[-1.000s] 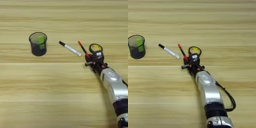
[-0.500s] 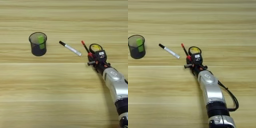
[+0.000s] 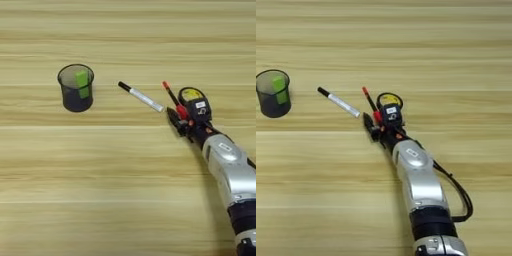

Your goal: Move the objects on the table

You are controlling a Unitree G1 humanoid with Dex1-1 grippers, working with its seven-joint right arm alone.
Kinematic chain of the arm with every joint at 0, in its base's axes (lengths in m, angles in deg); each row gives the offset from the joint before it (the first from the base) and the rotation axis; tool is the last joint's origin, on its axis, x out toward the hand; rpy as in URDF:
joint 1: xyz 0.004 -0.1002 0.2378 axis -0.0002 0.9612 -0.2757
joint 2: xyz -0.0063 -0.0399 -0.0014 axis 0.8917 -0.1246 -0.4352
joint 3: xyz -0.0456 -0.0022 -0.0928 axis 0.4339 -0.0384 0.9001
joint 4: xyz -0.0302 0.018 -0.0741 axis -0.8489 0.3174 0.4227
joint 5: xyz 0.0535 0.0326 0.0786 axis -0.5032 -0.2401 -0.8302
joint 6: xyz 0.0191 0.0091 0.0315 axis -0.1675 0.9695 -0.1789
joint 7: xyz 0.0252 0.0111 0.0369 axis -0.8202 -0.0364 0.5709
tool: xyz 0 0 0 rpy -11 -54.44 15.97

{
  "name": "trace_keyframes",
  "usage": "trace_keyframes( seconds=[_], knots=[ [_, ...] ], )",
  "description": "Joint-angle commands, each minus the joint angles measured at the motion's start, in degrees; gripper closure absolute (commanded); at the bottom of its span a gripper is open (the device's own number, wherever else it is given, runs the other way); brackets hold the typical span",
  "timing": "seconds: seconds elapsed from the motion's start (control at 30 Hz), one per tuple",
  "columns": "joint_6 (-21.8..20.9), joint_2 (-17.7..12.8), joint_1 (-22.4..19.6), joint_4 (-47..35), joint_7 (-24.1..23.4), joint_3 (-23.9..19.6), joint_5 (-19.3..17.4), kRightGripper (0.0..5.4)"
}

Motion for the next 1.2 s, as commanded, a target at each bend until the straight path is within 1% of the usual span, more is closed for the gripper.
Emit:
trace_keyframes(
  seconds=[0.03,0.2,0.3,0.5,0.73,0.8,0.9,1.2],
  knots=[
    [-2.4,-0.6,-2.2,-5.9,-0.2,-0.3,-0.7,2.09],
    [-2.7,-0.4,-2.0,-7.6,0.5,0.2,-0.9,1.64],
    [-3.0,-0.2,-2.5,-7.1,1.3,1.1,-0.6,1.34],
    [-3.8,0.1,-4.4,-4.3,2.7,2.6,-0.1,0.82],
    [-5.0,0.3,-6.6,0.3,4.5,4.3,0.5,0.05],
    [-5.3,0.3,-7.1,1.8,4.7,4.6,0.6,0.05],
    [-5.0,0.6,-7.8,3.5,5.6,4.5,-0.2,0.05],
    [-5.8,0.7,-9.5,7.7,6.0,4.2,0.1,0.05]
  ],
)
